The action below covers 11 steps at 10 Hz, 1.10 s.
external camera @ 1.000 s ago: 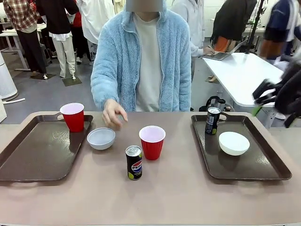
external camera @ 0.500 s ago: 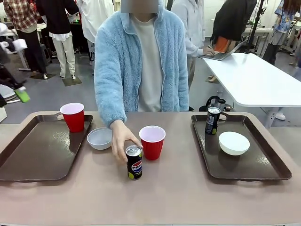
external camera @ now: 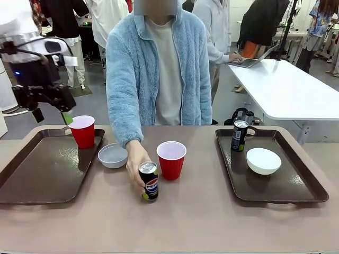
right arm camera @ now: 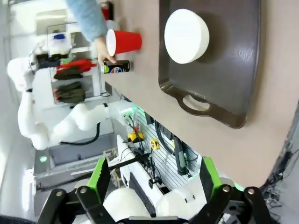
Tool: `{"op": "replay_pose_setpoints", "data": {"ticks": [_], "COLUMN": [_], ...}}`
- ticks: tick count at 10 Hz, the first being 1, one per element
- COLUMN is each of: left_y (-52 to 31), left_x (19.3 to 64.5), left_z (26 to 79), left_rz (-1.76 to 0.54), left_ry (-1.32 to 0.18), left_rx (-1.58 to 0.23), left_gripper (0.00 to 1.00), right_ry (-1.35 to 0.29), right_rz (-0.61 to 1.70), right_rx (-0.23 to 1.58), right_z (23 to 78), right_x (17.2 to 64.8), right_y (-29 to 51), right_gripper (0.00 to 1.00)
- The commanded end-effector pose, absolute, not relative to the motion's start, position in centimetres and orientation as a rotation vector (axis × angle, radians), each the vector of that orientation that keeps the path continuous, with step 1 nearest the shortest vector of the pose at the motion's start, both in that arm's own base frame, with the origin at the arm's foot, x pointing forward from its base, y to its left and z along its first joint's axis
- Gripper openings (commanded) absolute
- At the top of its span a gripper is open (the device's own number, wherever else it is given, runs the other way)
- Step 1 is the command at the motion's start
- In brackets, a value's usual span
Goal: Prepare tableware on both trays.
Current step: Pick up a Picnic Bowl from the table and place it on a Handle tray.
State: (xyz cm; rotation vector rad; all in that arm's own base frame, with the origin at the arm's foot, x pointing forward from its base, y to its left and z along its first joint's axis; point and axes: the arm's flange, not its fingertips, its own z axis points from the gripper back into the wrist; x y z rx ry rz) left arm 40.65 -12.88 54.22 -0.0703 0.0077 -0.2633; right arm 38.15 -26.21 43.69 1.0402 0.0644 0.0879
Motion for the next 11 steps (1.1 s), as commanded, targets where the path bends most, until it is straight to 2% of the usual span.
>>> {"op": "replay_pose_setpoints", "data": {"ticks": [1, 3, 4, 5, 8, 11], "left_y": [-15.0, -14.5, -10.3, -7.7, -7.0, -6.3], "left_x": [41.4, 39.1, 32.5, 28.3, 27.0, 27.8], "left_z": [52.3, 52.0, 54.2, 54.9, 54.4, 54.2], "left_rz": [-0.221, -0.279, -0.420, -0.497, -0.532, -0.497], "left_ry": [-0.048, -0.058, -0.035, -0.044, -0.019, -0.036], "left_rx": [0.017, -0.023, -0.119, -0.172, -0.195, -0.226], "left_gripper": [1.00, 1.00, 1.00, 1.00, 1.00, 1.00], "right_ry": [0.062, 0.066, 0.066, 0.066, 0.066, 0.066], "right_rz": [0.129, 0.117, 0.117, 0.117, 0.117, 0.117], "right_rx": [1.083, 1.064, 1.064, 1.064, 1.064, 1.064], "right_z": [43.6, 42.7, 42.7, 42.7, 42.7, 42.7], "right_x": [39.2, 38.6, 38.6, 38.6, 38.6, 38.6], "right_y": [-28.1, -26.9, -26.9, -26.9, -26.9, -26.9], "right_gripper": [1.00, 1.00, 1.00, 1.00, 1.00, 1.00]}}
